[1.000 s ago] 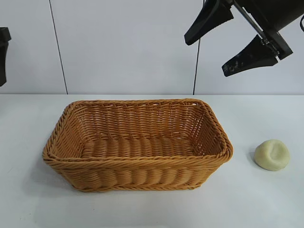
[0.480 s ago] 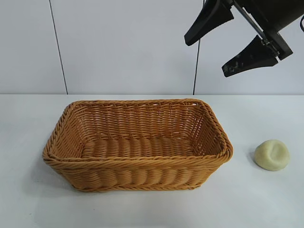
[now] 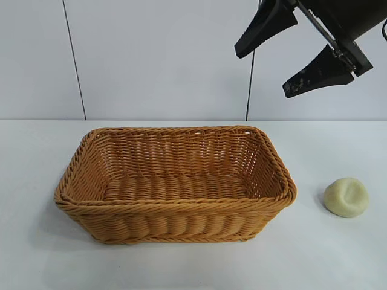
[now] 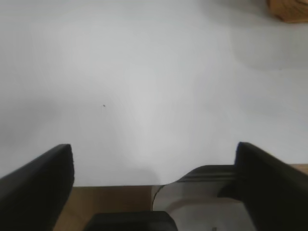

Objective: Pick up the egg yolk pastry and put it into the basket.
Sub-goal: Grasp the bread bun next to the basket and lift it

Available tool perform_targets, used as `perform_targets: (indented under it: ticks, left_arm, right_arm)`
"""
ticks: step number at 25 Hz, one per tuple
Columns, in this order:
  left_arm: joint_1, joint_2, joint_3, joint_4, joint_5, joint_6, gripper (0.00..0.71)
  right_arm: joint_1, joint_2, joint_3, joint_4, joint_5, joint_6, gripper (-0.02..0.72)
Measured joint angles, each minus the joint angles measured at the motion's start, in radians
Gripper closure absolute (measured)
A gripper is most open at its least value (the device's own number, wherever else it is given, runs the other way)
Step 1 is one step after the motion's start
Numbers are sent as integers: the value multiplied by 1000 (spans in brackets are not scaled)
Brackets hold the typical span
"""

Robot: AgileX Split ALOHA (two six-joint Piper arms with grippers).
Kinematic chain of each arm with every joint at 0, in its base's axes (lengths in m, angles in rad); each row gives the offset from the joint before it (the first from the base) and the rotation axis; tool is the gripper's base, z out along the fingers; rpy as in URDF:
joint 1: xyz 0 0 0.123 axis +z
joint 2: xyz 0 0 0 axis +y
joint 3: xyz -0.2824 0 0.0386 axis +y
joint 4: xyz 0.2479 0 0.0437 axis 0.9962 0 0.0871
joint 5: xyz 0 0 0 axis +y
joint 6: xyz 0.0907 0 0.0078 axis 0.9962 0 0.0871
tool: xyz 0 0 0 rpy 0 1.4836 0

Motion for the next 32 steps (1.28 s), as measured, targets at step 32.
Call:
perform_targets:
  ticks: [32]
  left_arm:
    - [0, -483, 5, 0, -23, 0, 15]
  right_arm:
    - [-148, 0, 0, -628, 16, 339, 62]
